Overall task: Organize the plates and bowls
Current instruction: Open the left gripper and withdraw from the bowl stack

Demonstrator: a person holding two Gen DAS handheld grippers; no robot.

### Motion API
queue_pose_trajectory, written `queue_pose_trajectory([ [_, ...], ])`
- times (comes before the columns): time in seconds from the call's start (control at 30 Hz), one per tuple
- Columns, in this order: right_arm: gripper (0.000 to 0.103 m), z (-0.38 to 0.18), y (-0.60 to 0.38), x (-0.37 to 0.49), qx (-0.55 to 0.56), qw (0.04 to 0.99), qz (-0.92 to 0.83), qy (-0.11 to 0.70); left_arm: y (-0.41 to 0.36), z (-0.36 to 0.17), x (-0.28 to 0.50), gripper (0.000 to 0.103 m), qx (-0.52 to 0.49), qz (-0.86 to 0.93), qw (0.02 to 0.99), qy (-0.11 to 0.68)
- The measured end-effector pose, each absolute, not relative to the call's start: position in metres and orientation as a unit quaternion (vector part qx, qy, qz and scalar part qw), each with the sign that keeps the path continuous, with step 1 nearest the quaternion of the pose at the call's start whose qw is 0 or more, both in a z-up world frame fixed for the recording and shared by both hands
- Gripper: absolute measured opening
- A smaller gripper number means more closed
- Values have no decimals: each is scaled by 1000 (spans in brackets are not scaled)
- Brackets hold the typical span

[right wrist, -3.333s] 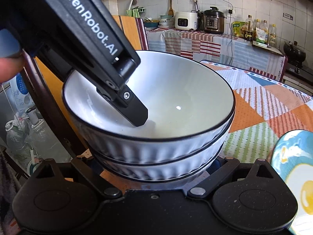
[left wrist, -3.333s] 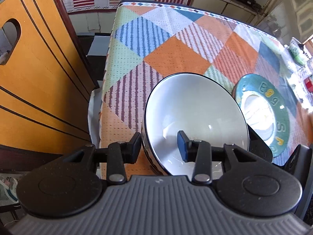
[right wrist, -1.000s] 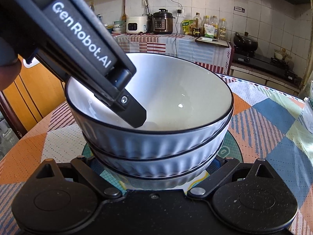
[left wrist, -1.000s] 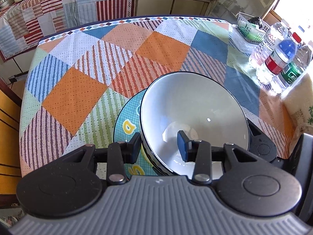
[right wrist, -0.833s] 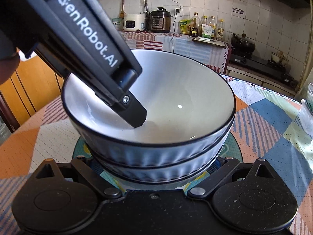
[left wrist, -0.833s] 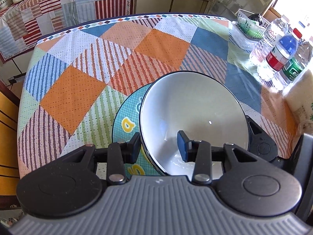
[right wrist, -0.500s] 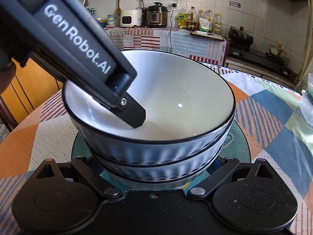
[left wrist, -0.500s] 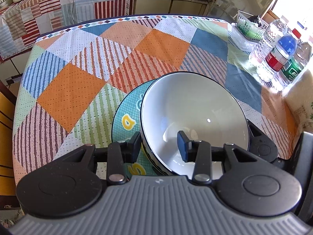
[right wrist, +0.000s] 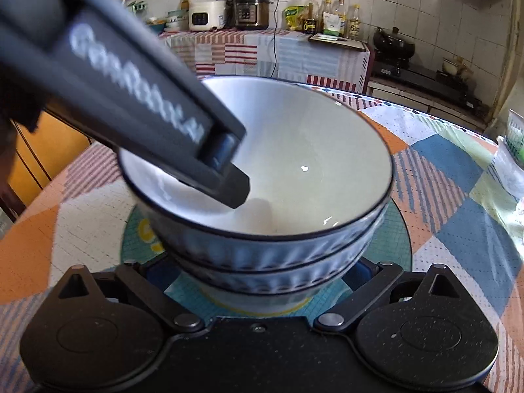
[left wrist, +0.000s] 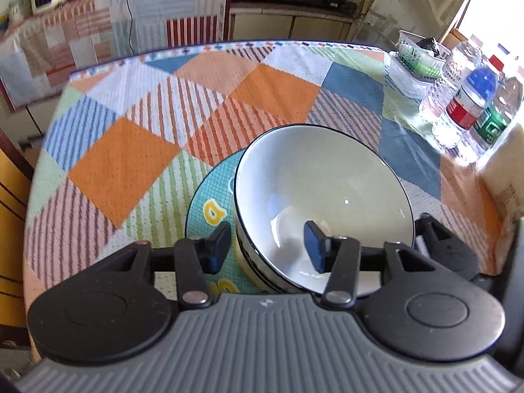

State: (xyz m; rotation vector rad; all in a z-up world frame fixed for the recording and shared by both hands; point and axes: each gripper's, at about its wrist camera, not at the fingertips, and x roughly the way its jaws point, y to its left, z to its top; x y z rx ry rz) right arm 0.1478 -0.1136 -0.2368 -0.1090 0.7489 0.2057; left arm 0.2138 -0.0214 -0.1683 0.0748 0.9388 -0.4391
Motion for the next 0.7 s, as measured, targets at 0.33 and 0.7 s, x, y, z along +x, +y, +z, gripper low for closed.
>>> queue_pose_trajectory([
  [0.33, 100, -204, -115, 100, -88, 934, 68, 339, -7, -130, 188, 64, 14, -181, 882, 435],
  [0.7, 101, -146, -138, 54, -56, 945, 66, 315, 4, -71, 134, 82, -7, -160, 901, 404],
])
